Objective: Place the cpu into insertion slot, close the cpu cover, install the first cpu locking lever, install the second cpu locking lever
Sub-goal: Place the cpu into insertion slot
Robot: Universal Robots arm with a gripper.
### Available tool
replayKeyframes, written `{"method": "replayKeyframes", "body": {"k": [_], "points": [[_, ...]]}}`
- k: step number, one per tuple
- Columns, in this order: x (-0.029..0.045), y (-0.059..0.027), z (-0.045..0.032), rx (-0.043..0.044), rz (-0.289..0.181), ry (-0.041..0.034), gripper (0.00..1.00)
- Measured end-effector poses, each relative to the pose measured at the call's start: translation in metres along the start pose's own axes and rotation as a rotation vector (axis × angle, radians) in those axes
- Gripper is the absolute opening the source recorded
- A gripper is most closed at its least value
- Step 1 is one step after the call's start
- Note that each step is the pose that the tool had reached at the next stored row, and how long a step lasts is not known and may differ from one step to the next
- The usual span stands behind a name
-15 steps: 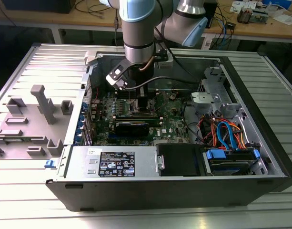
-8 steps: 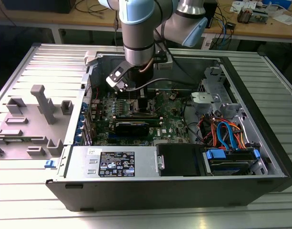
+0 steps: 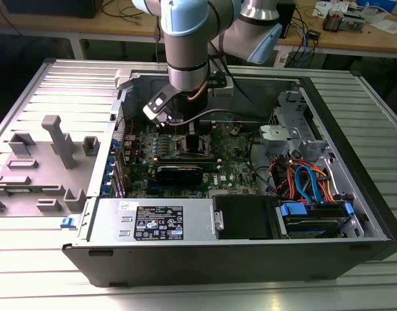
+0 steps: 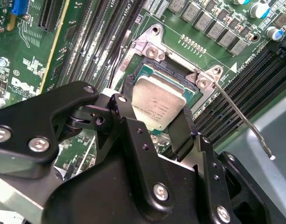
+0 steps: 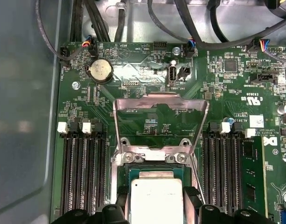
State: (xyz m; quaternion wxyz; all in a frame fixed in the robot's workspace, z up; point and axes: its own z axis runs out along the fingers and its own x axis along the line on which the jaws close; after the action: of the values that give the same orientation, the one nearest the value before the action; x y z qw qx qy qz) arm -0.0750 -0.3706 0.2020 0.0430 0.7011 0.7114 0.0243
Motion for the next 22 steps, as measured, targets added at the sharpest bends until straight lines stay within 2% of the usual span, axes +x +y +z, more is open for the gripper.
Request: {"method": "replayKeyframes", "body": {"k": [9, 15, 16, 17, 22], "points": [[-0.0007, -0.0005, 0.0056, 0.0004, 0.013, -0.0014, 0.54], [-0.0007, -0.0005, 0.0058, 0.0002, 0.013, -0.0017, 0.54], [-0.0006, -0.0005, 0.0059, 0.0002, 0.013, -0.0009, 0.55], [-0.0006, -0.0005, 0.0059, 0.0003, 0.013, -0.001, 0.62], [0.0003, -0.0004, 0.006, 0.0002, 0.013, -0.0011, 0.62]]}}
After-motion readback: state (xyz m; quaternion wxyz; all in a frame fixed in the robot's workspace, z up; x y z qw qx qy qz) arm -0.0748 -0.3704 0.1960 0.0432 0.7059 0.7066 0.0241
